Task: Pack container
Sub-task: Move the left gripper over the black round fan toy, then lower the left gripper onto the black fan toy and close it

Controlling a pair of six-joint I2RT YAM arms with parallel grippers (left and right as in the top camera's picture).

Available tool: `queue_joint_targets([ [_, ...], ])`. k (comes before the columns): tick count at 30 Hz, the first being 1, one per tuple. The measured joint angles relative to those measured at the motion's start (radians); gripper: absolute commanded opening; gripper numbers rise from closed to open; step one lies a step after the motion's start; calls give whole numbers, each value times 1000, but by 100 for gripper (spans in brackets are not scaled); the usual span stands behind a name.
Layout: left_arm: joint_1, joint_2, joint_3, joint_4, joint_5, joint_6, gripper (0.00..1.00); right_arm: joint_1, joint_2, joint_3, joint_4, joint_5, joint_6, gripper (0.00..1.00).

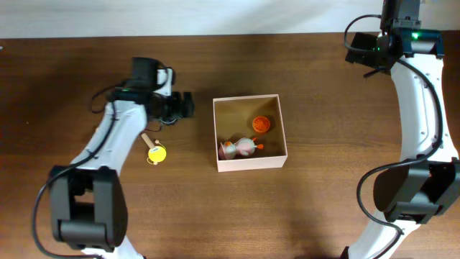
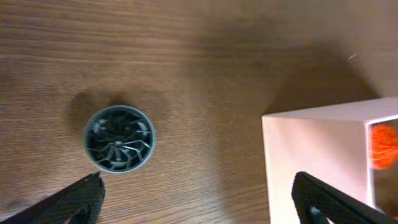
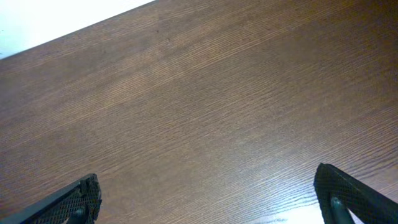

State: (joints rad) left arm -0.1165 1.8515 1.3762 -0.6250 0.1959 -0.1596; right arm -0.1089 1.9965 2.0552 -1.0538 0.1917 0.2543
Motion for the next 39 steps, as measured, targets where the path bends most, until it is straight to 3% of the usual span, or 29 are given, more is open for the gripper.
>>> queue_joint_targets([
  [12, -45, 55, 0, -29, -313, -73, 96, 0, 0, 0, 0, 0, 0, 99],
  [21, -45, 144, 4, 6, -336, -156, 96, 0, 0, 0, 0, 0, 0, 99],
  [34, -45, 190, 4, 89, -336, -174, 96, 0, 0, 0, 0, 0, 0, 99],
  [38, -45, 206, 4, 92, -336, -174, 89, 0, 0, 0, 0, 0, 0, 99],
  [39, -45, 206, 4, 92, -336, -176, 83, 0, 0, 0, 0, 0, -1, 99],
])
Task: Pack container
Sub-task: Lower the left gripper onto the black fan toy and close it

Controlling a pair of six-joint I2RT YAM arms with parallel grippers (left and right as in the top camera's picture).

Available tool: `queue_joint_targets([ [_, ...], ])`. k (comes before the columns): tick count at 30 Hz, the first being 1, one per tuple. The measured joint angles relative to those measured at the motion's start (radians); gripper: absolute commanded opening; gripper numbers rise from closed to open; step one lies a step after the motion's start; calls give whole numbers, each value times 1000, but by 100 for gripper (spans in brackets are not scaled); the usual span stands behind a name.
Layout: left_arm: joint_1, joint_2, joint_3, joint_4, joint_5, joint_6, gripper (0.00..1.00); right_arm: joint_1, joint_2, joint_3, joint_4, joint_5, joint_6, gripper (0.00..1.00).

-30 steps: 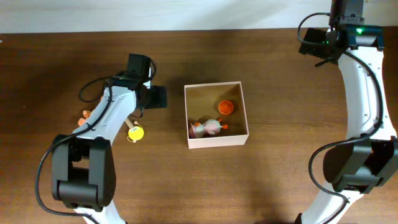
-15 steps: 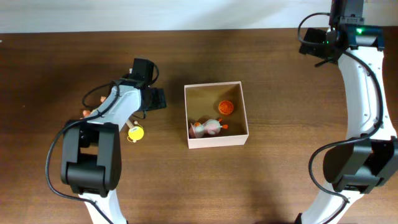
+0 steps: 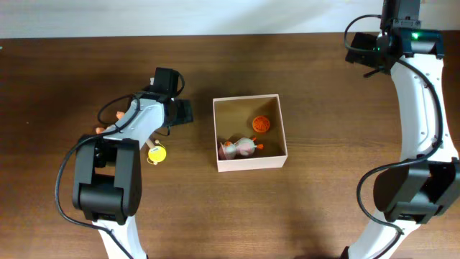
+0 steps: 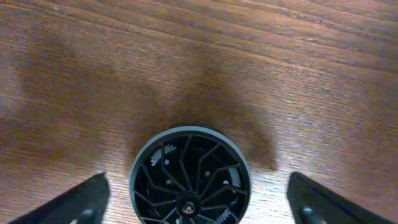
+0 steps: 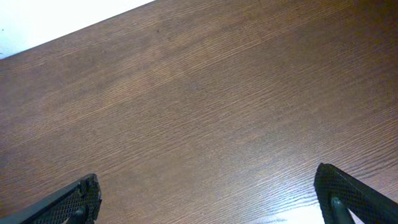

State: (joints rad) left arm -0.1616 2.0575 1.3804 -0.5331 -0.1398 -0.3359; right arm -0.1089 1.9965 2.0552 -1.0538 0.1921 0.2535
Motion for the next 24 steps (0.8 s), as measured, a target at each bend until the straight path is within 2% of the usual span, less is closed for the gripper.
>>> queue_joint_targets([
  [2, 0, 0, 0, 0, 0, 0, 74, 0, 0, 0, 0, 0, 1, 99],
  [5, 0, 2, 0, 4, 0, -5, 71, 0, 0, 0, 0, 0, 0, 99],
  [9, 0, 26, 6, 8, 0, -3, 59, 0, 0, 0, 0, 0, 0, 99],
  [12, 0, 34, 12, 11, 0, -5, 58, 0, 0, 0, 0, 0, 1, 99],
  [15, 0, 35, 12, 19, 0, -5, 49, 0, 0, 0, 0, 0, 1, 99],
  [21, 0, 35, 13, 23, -3, -5, 41, 0, 0, 0, 0, 0, 0, 99],
  [24, 0, 38, 22, 10, -3, -5, 41, 0, 0, 0, 0, 0, 0, 99],
])
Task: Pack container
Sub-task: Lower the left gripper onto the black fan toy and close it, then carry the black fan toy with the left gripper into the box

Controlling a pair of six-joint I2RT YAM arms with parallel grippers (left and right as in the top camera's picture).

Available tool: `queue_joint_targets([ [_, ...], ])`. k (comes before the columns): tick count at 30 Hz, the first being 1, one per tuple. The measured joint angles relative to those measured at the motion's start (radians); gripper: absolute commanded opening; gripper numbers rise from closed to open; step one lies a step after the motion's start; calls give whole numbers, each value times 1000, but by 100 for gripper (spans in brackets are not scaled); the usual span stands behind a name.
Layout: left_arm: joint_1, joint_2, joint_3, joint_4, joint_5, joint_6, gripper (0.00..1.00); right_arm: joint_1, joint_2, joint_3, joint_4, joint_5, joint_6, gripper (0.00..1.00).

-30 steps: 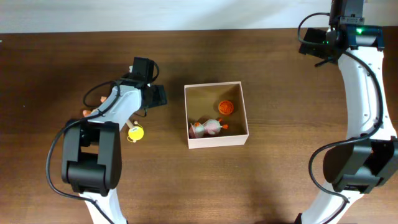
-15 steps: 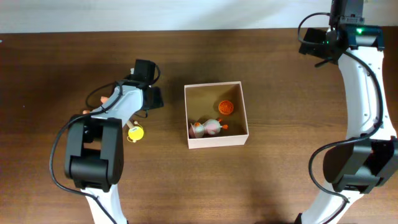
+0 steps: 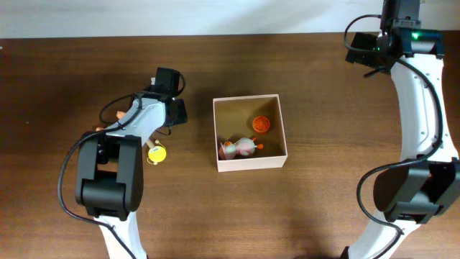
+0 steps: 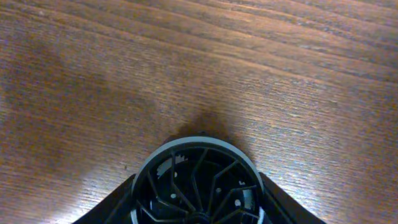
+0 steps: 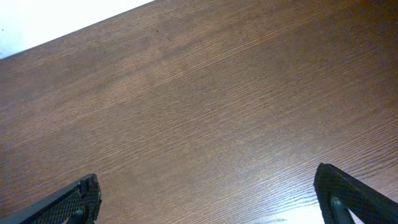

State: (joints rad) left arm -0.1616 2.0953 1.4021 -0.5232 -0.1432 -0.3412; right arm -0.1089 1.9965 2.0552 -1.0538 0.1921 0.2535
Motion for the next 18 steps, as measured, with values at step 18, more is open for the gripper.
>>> queue_joint_targets([
  [18, -11, 37, 563, -511, 19, 0, 36, 0, 0, 0, 0, 0, 0, 99],
])
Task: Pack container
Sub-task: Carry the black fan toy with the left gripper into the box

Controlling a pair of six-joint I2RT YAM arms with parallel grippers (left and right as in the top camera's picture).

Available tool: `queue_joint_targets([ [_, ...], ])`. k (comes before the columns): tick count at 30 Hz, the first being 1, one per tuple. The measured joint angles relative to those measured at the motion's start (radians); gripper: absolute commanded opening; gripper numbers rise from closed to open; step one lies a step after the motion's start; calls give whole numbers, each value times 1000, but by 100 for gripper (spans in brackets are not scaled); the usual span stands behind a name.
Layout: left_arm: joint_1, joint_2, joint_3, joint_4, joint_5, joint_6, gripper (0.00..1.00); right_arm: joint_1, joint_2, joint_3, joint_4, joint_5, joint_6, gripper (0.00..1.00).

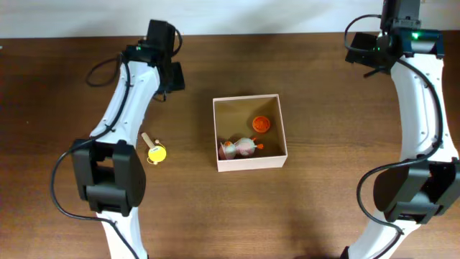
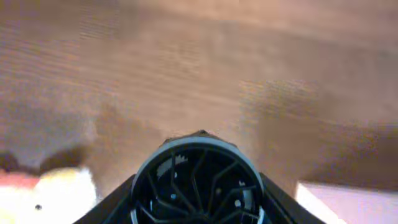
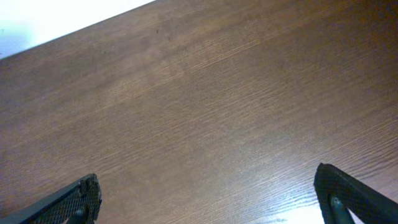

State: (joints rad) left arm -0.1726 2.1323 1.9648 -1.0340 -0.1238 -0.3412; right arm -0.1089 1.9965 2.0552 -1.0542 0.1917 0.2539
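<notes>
A grey round disc with dark spokes sits between the fingers of my left gripper, which is shut on it and held above the table. Overhead, that gripper hangs up and left of the white open box; the disc itself is hidden there. The box holds an orange round piece and a pink-and-white toy. One box corner shows at the lower right of the left wrist view. My right gripper is open over bare wood at the far right.
A yellow toy on a small wooden stick lies on the table left of the box; it shows blurred in the left wrist view. The brown table ends at a pale back edge.
My left gripper, shut on the grey disc at table level left of the box, now holds it lifted and farther back. The right arm has not moved.
The disc lay on the wood with my open left gripper above it. Then the gripper came down with its fingers either side of the disc, then shut on it. Now the disc is held off the table. The right gripper stayed open throughout.
</notes>
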Motion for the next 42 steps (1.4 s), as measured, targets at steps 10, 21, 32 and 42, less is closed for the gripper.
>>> queue_joint_targets([
  [10, -187, 0, 142, -258, 91, 0, 36, 0, 0, 0, 0, 0, 0, 99],
  [21, -412, 0, 149, -325, 98, 0, 36, 0, 0, 0, 0, 0, 0, 99],
  [32, -507, 51, 145, -164, 20, 0, 30, 0, 0, 0, 0, 0, 0, 99],
  [42, -506, 202, 138, -154, -15, 0, 28, 0, 0, 0, 0, 0, 0, 99],
])
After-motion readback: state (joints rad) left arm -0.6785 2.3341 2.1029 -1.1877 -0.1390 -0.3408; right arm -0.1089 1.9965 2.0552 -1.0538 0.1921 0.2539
